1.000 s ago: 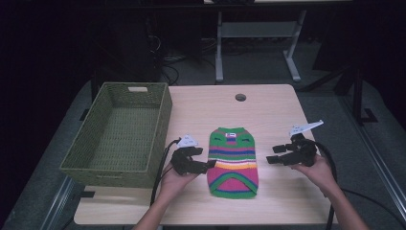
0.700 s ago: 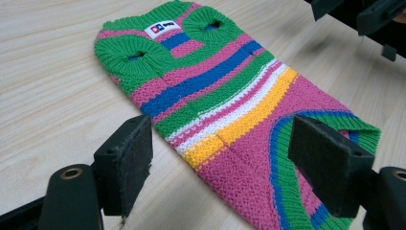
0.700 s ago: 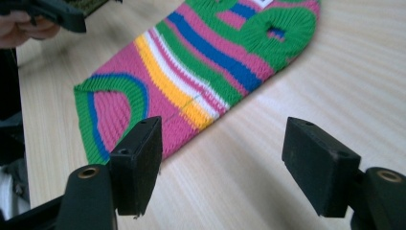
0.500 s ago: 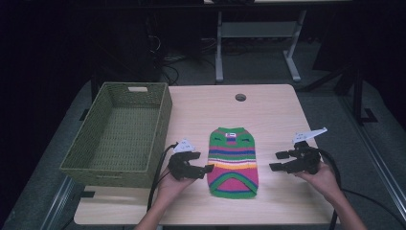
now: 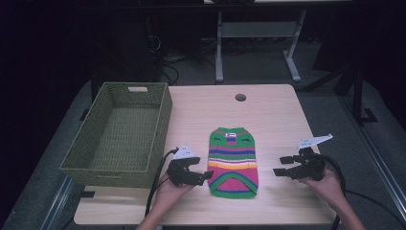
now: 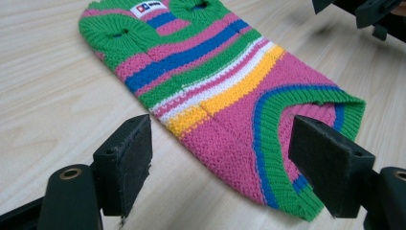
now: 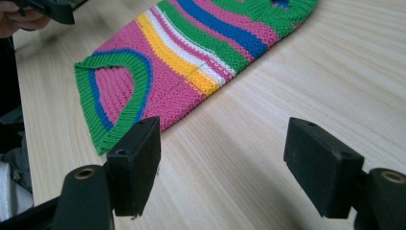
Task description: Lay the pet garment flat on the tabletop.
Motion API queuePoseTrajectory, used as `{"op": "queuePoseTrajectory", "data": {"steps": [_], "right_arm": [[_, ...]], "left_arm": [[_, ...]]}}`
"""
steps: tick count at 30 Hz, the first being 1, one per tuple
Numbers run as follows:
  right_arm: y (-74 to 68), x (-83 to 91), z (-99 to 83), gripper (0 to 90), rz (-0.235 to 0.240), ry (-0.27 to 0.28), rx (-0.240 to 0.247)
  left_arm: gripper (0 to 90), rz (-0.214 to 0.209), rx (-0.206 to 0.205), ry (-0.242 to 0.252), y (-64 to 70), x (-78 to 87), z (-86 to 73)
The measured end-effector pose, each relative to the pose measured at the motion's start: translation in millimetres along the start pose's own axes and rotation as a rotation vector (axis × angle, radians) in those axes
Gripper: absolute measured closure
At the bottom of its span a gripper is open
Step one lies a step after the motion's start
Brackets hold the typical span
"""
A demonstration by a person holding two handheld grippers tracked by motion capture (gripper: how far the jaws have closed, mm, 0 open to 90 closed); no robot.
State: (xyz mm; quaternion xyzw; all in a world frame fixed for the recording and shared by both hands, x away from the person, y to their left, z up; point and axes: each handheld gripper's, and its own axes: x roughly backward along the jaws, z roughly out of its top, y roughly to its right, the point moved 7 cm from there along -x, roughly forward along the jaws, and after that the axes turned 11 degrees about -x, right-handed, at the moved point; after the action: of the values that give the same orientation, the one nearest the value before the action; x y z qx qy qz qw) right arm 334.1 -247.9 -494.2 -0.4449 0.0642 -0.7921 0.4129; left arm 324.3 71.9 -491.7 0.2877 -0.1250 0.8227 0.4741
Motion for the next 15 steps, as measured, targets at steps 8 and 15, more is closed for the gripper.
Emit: {"op": "queuePoseTrajectory", "data": {"steps": [8, 15], "right_arm": [[3.4, 4.7, -10.1, 28.2, -0.001, 0.008, -0.015], [2.1, 9.9, -19.0, 28.2, 0.006, 0.030, -0.026]], "left_arm": [[22.5, 0.001, -0.008, -0.003, 4.5, 4.9, -4.5], [22.4, -0.003, -0.003, 0.007, 6.9, 10.1, -7.7]]}}
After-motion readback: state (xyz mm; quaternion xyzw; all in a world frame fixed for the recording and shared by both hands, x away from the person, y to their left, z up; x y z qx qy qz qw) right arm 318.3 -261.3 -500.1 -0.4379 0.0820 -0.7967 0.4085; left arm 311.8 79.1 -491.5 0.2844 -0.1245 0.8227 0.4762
